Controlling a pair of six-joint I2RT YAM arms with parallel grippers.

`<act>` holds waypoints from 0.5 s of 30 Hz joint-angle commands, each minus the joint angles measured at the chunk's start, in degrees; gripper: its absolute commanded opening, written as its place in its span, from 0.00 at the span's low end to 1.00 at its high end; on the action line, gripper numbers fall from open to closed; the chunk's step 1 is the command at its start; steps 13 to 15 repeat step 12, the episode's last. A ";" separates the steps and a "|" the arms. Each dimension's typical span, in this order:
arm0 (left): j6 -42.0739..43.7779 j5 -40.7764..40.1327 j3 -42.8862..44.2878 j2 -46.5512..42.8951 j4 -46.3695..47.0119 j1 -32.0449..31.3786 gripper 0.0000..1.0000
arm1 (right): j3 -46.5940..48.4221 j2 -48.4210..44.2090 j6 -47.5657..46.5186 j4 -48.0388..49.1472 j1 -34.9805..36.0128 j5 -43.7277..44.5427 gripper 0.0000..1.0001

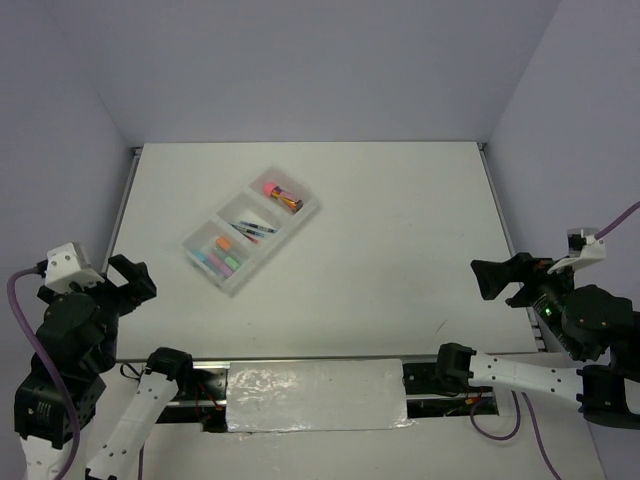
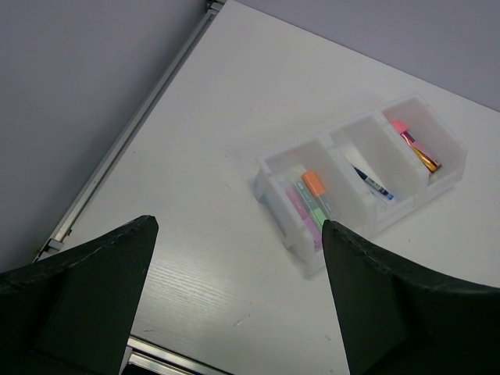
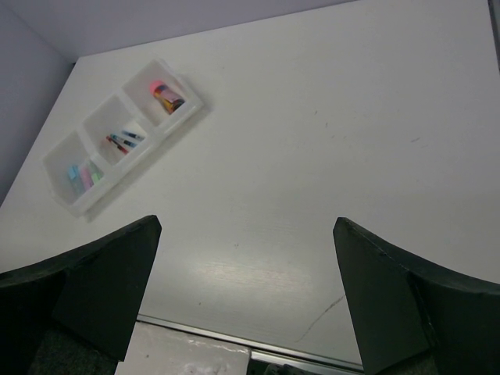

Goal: Sort the stationery into containers
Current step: Reset both arms

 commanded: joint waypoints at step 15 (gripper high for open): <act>0.39 -0.84 0.90 2.29 3.21 -0.27 0.99 | -1.05 0.37 0.05 0.99 0.10 1.93 1.00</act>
